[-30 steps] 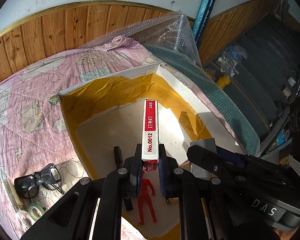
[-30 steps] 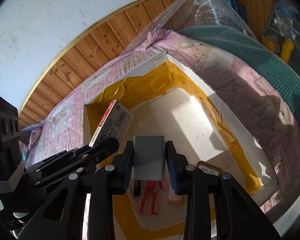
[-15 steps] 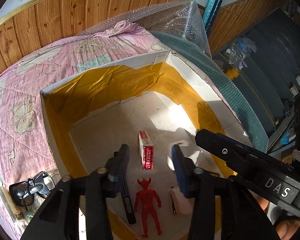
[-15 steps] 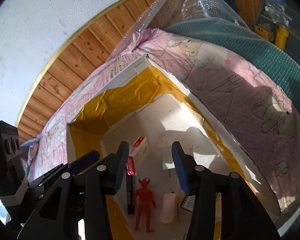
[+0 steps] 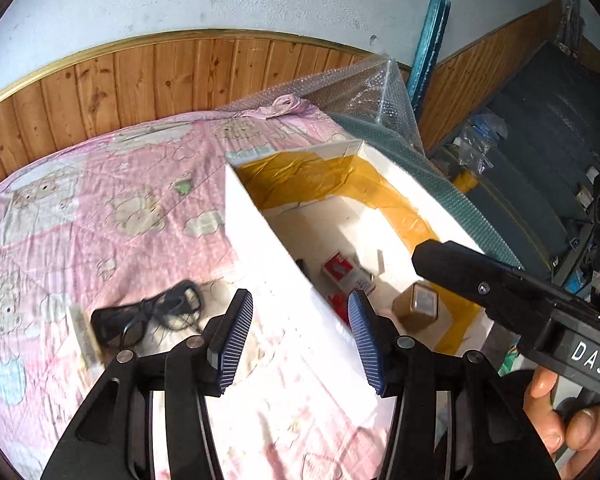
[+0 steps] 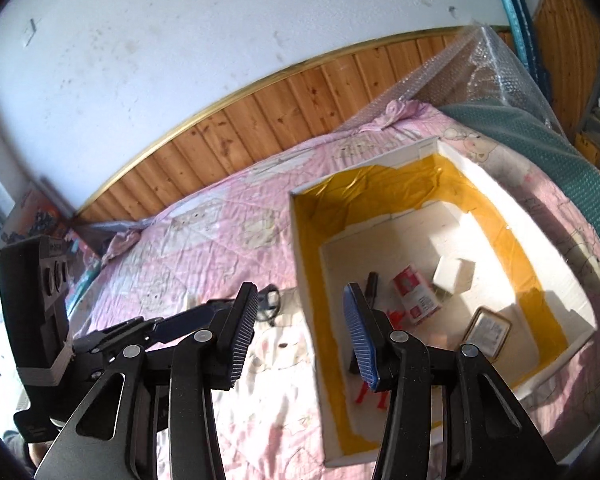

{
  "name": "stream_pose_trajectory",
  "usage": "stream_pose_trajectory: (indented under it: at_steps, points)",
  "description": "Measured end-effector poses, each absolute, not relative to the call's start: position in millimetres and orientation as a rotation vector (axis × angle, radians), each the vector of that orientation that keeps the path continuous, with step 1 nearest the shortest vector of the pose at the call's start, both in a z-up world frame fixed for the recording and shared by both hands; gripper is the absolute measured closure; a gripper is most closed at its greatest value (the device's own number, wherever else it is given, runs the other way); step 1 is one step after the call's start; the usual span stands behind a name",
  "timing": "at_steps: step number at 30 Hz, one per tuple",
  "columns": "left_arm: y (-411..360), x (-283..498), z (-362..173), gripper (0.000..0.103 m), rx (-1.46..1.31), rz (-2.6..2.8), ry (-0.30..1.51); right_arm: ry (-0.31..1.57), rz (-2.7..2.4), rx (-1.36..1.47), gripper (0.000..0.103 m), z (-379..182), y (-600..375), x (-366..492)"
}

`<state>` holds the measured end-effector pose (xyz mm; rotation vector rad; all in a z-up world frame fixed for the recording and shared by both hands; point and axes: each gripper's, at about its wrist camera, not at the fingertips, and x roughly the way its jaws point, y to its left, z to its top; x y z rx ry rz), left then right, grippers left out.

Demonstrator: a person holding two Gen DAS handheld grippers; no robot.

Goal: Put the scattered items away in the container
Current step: 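Withdraw both tools toward the white tube and green tape roll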

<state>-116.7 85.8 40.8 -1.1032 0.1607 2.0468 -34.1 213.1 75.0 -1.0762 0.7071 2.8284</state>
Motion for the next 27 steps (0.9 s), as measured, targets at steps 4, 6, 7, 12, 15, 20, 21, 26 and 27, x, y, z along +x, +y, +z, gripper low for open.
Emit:
stream_pose_trajectory:
  at_steps: [4,6,7,12,15,20,21,26,27]
  points:
    - [35,-87,8,0.051,-1.228,2.02,0.148,0.733,2.846,-1.197,0.054,57,176,-25]
    - [13,-76,-14,0.051,-1.301,2.007,0.164,0.716,2.846,-1.275,0.054,45,156,-24]
    - [2,-71,-24,0.051,-1.331,2.004,0.165,0.7,2.842,-1.315,0.054,40,146,-23]
    - [-55,-63,-53,0.052,-1.442,2.064,0.095,0.65,2.79,-1.481,0.054,6,100,-22]
    - [-86,-68,-62,0.052,-1.487,2.121,0.033,0.641,2.774,-1.587,0.054,-13,75,-31]
    - [-132,-95,-72,0.051,-1.542,2.206,-0.149,0.667,2.745,-1.673,0.054,-33,49,-62]
    - [-138,-103,-74,0.052,-1.543,2.216,-0.182,0.655,2.741,-1.675,0.054,-35,46,-72]
    - [-144,-146,-89,0.051,-1.563,2.201,-0.301,0.601,2.718,-1.659,0.057,-43,40,-117]
    - [-143,-153,-90,0.051,-1.554,2.199,-0.318,0.581,2.71,-1.656,0.059,-44,41,-126]
